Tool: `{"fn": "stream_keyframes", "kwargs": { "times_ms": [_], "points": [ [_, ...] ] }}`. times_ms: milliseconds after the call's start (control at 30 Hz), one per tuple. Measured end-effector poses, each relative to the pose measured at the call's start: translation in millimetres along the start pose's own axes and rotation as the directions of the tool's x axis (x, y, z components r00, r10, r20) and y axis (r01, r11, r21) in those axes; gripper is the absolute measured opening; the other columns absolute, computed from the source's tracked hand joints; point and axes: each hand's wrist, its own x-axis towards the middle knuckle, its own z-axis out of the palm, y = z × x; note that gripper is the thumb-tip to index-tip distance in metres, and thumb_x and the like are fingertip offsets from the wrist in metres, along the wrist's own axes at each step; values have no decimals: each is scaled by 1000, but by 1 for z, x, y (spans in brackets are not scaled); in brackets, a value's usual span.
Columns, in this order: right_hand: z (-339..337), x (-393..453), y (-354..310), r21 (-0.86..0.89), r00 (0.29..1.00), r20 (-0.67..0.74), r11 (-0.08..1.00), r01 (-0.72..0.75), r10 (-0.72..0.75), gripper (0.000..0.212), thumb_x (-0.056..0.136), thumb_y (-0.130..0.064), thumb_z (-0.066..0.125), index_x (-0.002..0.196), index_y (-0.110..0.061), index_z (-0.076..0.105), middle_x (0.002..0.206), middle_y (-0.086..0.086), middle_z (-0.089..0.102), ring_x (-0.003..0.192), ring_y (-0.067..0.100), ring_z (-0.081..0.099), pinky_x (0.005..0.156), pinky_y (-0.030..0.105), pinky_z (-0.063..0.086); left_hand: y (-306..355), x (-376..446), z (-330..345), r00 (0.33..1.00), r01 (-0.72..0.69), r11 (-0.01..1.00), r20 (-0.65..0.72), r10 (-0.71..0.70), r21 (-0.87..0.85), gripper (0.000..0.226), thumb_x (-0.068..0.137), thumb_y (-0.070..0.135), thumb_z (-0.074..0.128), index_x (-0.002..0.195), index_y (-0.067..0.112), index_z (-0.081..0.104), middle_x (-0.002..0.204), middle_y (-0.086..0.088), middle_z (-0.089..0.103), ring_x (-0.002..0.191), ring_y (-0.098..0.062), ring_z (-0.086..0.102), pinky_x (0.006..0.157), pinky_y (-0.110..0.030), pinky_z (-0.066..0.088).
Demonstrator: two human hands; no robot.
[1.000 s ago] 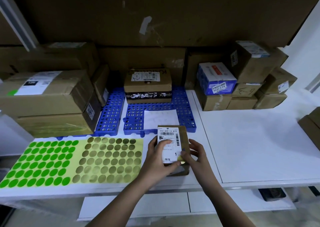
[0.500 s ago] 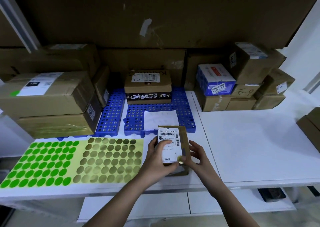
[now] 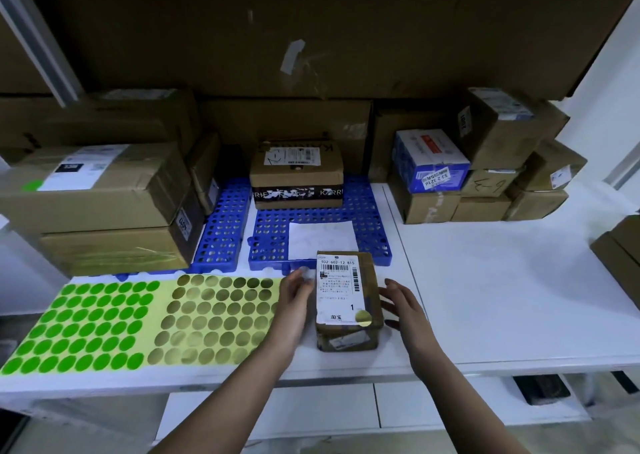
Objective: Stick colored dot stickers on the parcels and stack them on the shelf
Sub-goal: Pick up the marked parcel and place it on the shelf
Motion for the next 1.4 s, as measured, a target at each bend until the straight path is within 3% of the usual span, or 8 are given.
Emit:
{"fn": "stream_keyframes", "kwargs": {
  "times_ms": [200, 400, 567, 733, 933, 1167, 1300, 1400],
  "points": [
    [22, 4, -6, -6, 988, 128, 997, -83, 83, 40, 100, -47, 35, 122, -24, 59, 114, -5, 68, 97, 7, 66, 75, 20, 50, 2, -4, 18, 970, 207, 976, 144, -197, -63, 33, 101, 37, 35, 119, 18, 55, 108, -1, 67, 96, -13, 64, 69, -22, 49],
    [29, 1, -8, 105, 988, 148, 993, -63, 47, 49, 92, -60, 41, 129, -31, 56, 123, -4, 66, 113, 16, 63, 100, 43, 47, 10, -12, 23, 981, 141, 987, 145, -128, -79, 35, 99, 38, 40, 130, 23, 47, 122, 0, 63, 105, -13, 62, 68, -18, 49],
    [32, 11, -32, 132, 993, 80, 987, -94, 84, 35, 99, -44, 37, 126, -28, 54, 114, -4, 69, 102, 15, 65, 70, 29, 49, 39, -1, 19, 980, 46, 997, 195, -33, -65, 33, 100, 34, 36, 129, 24, 50, 121, 2, 63, 101, -8, 62, 65, -14, 49],
    [47, 37, -73, 144, 997, 16, 986, -81, 79, 37, 98, -43, 41, 125, -24, 55, 110, 0, 69, 90, 18, 66, 64, 30, 48, 83, 19, 10, 969, 59, 997, 244, -47, -40, 40, 99, 29, 33, 131, 10, 49, 114, -6, 63, 82, -9, 63, 51, -14, 48],
    [68, 71, -132, 137, 999, 20, 990, -41, 39, 31, 98, -42, 42, 108, -19, 60, 74, -1, 73, 60, 15, 71, 50, 23, 50, 127, 40, -4, 976, -38, 999, 212, 38, -4, 37, 100, 37, 31, 125, 16, 49, 97, -1, 64, 91, -13, 60, 90, -37, 50],
    [107, 118, -167, 96, 1000, 16, 995, -13, 12, 86, 69, -70, 58, 139, -22, 44, 111, 10, 68, 94, 31, 68, 80, 43, 56, 168, 65, -21, 975, -44, 994, 212, 64, -96, 23, 100, 34, 37, 93, 26, 57, 95, -4, 64, 89, -16, 60, 92, -36, 48],
    [131, 113, -190, 52, 995, 93, 998, 24, -28, 40, 98, -51, 37, 110, -20, 60, 91, 6, 68, 80, 21, 65, 67, 30, 52, 186, 85, -38, 972, -93, 992, 208, 108, -82, 28, 100, 38, 35, 98, 24, 60, 101, -6, 65, 92, -17, 60, 80, -30, 49],
    [145, 119, -199, -22, 993, 118, 1000, 23, -20, 35, 101, -44, 33, 88, -24, 57, 83, 4, 64, 76, 18, 61, 65, 29, 49, 195, 102, -53, 970, -133, 990, 199, 140, -48, 34, 101, 40, 30, 96, 23, 60, 96, -4, 66, 91, -17, 61, 76, -28, 48]
  ]
}}
